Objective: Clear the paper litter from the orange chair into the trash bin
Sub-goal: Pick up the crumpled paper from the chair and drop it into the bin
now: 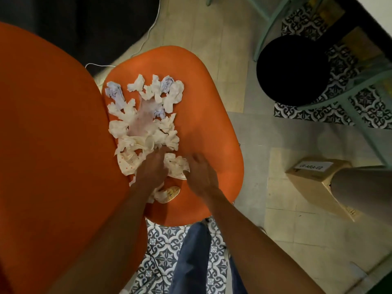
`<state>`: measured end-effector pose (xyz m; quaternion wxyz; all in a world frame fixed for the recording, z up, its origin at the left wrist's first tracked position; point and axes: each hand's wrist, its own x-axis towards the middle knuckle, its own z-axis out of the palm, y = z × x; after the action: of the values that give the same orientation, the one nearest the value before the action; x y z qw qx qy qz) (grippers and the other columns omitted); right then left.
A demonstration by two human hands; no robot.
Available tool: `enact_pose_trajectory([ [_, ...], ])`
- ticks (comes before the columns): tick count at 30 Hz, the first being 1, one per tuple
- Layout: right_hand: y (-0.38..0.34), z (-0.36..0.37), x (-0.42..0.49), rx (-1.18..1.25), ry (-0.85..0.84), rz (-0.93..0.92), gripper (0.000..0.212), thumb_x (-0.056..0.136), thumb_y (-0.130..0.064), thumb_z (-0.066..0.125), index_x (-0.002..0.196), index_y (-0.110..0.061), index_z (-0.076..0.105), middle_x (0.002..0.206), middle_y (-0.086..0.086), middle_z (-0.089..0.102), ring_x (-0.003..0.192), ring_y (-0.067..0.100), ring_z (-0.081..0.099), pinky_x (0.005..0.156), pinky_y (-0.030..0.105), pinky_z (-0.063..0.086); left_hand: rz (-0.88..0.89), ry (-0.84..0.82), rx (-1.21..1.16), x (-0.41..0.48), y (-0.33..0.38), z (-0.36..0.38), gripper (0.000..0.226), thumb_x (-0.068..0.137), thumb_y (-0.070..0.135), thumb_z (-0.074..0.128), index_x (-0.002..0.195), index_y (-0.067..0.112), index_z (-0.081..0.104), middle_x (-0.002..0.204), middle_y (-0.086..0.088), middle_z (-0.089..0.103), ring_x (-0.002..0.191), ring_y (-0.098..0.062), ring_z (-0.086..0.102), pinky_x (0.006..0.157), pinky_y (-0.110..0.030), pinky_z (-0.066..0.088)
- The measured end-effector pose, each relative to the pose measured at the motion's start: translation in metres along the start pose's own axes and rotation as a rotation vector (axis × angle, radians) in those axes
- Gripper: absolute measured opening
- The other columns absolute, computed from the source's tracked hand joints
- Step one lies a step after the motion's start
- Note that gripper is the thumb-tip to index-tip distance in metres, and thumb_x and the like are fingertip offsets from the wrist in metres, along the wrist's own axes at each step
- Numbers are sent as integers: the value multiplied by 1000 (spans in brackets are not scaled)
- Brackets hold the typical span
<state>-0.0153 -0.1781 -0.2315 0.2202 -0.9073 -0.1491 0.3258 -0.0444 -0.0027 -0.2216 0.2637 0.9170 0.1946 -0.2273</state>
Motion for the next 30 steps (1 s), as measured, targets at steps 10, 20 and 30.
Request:
enact_pose_trajectory([
  [10, 2, 9, 11, 11, 106, 62, 28, 106, -27, 61, 133, -19, 56, 136, 8, 54, 121, 33, 59, 87, 46, 57, -3, 130, 11, 5, 7, -8, 36, 93, 21, 74, 129, 17, 69, 121, -7, 75, 108, -30, 71, 85, -43, 61],
  [20, 39, -55, -45, 597, 320, 266, 23, 103, -22, 71, 112, -20, 50, 91, -5, 62, 78, 11, 62, 66, 27, 48, -42, 84, -268, -20, 58, -32, 26, 99, 31, 66, 111, 10, 56, 92, -7, 65, 85, -28, 62, 69, -34, 44],
  [30, 83, -137, -168, 948, 533, 315, 26, 100, -28, 76, 115, -40, 58, 114, -13, 69, 104, 11, 70, 83, 50, 63, 67, 4, -561, -118, 184, -34, 10, 110, 10, 42, 115, 8, 33, 77, -7, 62, 56, -3, 59, 56, -34, 50],
])
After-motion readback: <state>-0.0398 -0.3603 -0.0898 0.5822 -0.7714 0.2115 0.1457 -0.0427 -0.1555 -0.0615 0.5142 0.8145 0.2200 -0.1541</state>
